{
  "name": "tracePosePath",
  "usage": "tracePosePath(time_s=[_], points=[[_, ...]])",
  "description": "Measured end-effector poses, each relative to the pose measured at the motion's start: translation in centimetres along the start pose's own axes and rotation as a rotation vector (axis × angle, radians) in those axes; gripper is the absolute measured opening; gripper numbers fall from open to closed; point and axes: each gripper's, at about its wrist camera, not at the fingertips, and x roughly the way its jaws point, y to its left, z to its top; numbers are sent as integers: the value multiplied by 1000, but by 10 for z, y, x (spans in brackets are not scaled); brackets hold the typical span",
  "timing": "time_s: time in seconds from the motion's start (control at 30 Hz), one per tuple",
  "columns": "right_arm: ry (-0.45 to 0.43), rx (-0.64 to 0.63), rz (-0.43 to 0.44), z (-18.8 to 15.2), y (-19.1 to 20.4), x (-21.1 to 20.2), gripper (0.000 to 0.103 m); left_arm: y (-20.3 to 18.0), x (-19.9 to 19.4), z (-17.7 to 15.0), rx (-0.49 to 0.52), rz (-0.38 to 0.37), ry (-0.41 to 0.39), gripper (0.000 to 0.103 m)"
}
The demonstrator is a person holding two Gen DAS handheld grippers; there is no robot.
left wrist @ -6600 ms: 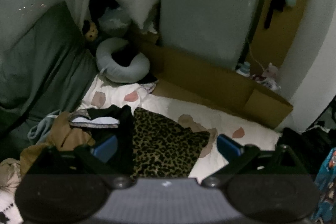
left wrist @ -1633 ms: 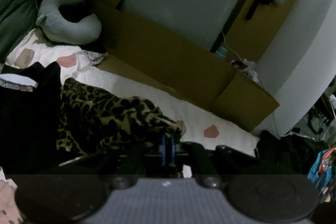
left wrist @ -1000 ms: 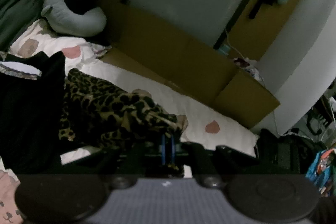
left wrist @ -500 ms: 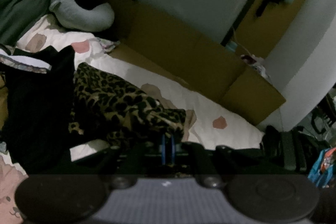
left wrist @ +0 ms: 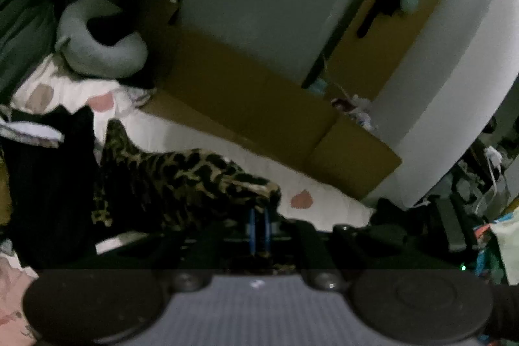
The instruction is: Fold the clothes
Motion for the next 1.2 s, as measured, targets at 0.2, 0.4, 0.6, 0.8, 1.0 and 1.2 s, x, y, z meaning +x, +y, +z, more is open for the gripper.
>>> tracePosePath(time_s=[0.2,0.4,0.6,0.8,1.0,1.2], points=[[-54,6,6,25,6,-44,11,-21,-30,19,18,-9,-35,5],[-89,-1,26,48,15,-90,10,-44,-56,35,21,-27,-39,5],[-120,28,63,63,22,-137,6,-78,-75,52,62,-61,-11,5],[-146,51,90,68,23,-171,5,-108,-93,61,93,-108,-2,5],[-177,52,120,77,24,-211,5,-137,-112,69,146,-152,12,5],[-186,46,122,82,28,-230,5,-158,-123,70,168,-199,33,5]])
